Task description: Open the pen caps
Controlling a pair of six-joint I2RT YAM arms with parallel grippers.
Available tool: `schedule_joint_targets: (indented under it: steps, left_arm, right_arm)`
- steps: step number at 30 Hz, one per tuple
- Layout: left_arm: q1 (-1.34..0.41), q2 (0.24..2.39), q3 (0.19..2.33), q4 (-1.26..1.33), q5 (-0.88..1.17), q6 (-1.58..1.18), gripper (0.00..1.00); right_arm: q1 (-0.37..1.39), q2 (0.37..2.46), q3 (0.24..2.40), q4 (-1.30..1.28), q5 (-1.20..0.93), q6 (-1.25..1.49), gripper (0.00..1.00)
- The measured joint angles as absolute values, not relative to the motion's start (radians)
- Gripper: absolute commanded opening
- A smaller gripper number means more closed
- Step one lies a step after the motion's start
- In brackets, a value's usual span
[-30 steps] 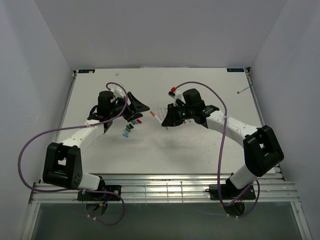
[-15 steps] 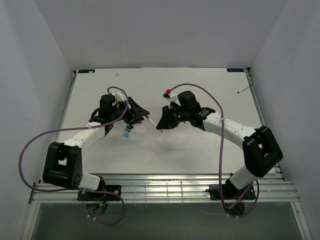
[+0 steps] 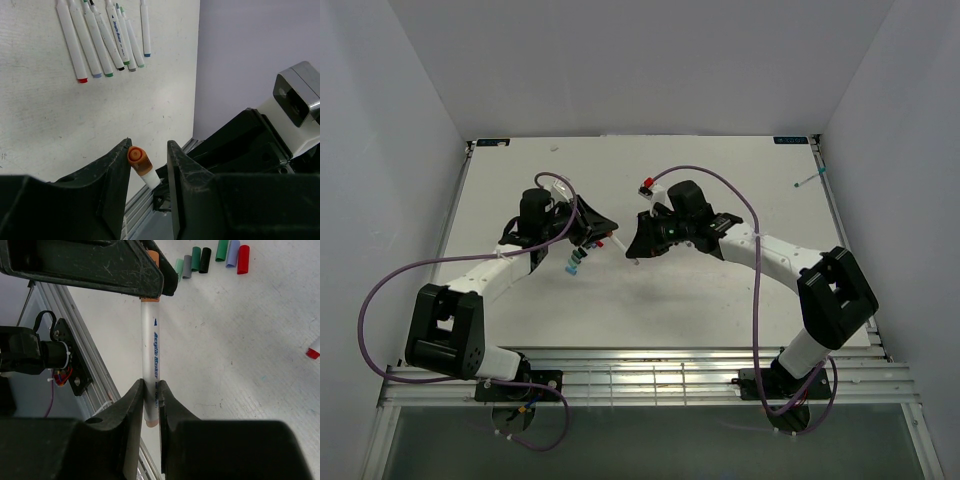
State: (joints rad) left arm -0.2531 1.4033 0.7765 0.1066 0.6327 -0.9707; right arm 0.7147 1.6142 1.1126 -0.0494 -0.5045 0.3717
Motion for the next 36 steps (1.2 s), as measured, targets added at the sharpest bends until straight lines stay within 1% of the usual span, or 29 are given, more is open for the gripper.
schedule_joint_targets:
  steps: [1,3,6,10,11,12,13,14,16,20,24,26,27,28,29,36]
  left_arm:
    - [-0.253,1.403,0.776,0.107,0.633,-0.972,0.39]
    - [-0.253,1.403,0.776,0.107,0.633,-0.975,0.34]
    - [-0.253,1.403,0.775,0.109,0.633,-0.982,0.21]
    - [-0.253,1.403,0.773,0.113,0.634,-0.984,0.12]
    - [-0.253,1.403,0.772,0.113,0.632,-0.985,0.08]
    - [-0.252,1.403,0.772,0.114,0.632,-0.985,0.03]
    - [-0.252,1.403,0.772,0.115,0.631,-0.985,0.0]
    - [-0.252,1.403,0.772,0.116,0.63,-0.986,0.0]
    - [-0.252,1.403,0.772,0.117,0.633,-0.986,0.0]
    - [-0.258,1.403,0.77,0.116,0.645,-0.989,0.0]
    - [-0.258,1.403,0.769,0.115,0.647,-0.989,0.0]
    - [-0.258,1.403,0.769,0.113,0.646,-0.989,0.0]
    - [-0.258,1.403,0.769,0.111,0.644,-0.989,0.0]
    - [-0.257,1.403,0.769,0.108,0.642,-0.988,0.0]
    - [-0.258,1.404,0.769,0.104,0.638,-0.987,0.0]
    - [-0.258,1.417,0.794,0.054,0.612,-0.982,0.0]
  right_arm:
    - [0.715,1.615,1.113,-0.049,-0.505,0.372,0.08]
    - [0.715,1.617,1.115,-0.049,-0.505,0.372,0.08]
    - [0.715,1.619,1.117,-0.049,-0.504,0.371,0.08]
    - [0.716,1.628,1.122,-0.05,-0.503,0.37,0.08]
    - [0.716,1.63,1.124,-0.05,-0.502,0.37,0.11]
    - [0.716,1.631,1.126,-0.051,-0.502,0.37,0.21]
    - [0.716,1.633,1.129,-0.054,-0.502,0.37,0.26]
    - [0.716,1.636,1.134,-0.057,-0.502,0.369,0.34]
    - [0.716,1.646,1.148,-0.057,-0.502,0.364,0.37]
    - [0.716,1.692,1.214,-0.056,-0.501,0.358,0.38]
    - [0.716,1.728,1.258,-0.056,-0.505,0.358,0.35]
    - [0.717,1.74,1.268,-0.057,-0.512,0.358,0.31]
    - [0.719,1.744,1.271,-0.056,-0.514,0.358,0.23]
    - [0.721,1.748,1.273,-0.055,-0.517,0.357,0.19]
    - [0.724,1.75,1.274,-0.054,-0.521,0.356,0.09]
    - [0.738,1.751,1.263,-0.043,-0.479,0.358,0.08]
